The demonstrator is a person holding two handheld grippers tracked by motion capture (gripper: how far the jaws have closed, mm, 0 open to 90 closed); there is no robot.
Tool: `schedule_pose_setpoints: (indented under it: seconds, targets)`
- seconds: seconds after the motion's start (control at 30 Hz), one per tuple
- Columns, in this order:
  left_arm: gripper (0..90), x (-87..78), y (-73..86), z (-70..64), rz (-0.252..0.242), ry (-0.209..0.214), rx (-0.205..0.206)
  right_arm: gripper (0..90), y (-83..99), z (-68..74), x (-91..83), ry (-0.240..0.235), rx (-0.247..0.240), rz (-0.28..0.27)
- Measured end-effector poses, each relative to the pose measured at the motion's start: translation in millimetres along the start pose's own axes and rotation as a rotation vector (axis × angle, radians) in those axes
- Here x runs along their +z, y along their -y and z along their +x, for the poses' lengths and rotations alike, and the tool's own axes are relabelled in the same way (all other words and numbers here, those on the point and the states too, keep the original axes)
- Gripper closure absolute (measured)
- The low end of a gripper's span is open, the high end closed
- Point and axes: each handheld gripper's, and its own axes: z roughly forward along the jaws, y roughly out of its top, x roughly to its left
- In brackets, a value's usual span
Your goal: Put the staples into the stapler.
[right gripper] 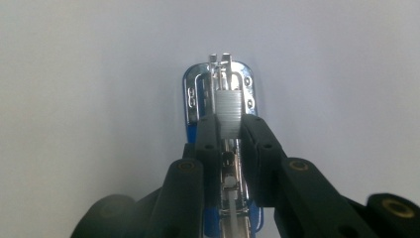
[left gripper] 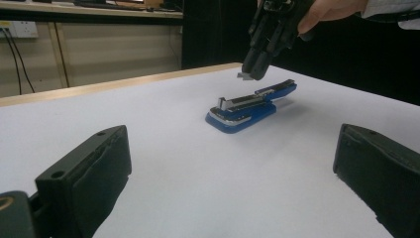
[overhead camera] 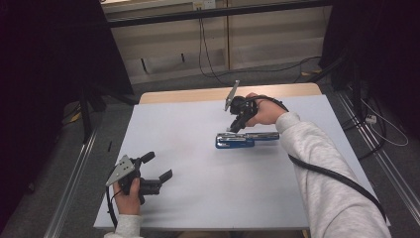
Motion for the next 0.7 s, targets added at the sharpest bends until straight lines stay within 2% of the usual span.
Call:
schedule_pose_setpoints:
  seconds: [0.07,0.2,0.33,0.63,0.7]
  targets:
    - [1.5,-0.8,-0.1,-0.6,-0.003,0.002,-0.003,78.6,-0.4,0.3,-0.5,-0.005,0.014,0.001]
    - [1.5,-1.0,0.1,-1.3,-0.008,-0.005,-0.019,78.6,-2.7,-1.0,0.9,0.002,-0.003,-0.003]
    - [1.5,-0.9,0.3,-1.4,-0.006,-0.004,-0.022,78.7,-6.6,-0.2,4.2,-0.008,0.000,-0.003]
    - [1.5,0.0,0.4,-0.9,0.001,-0.006,-0.016,78.6,-12.2,0.6,10.1,-0.015,-0.002,-0.006]
    - [1.5,0.4,0.4,-1.0,0.002,-0.003,-0.016,78.6,-13.2,-0.2,11.4,-0.019,-0.018,-0.009]
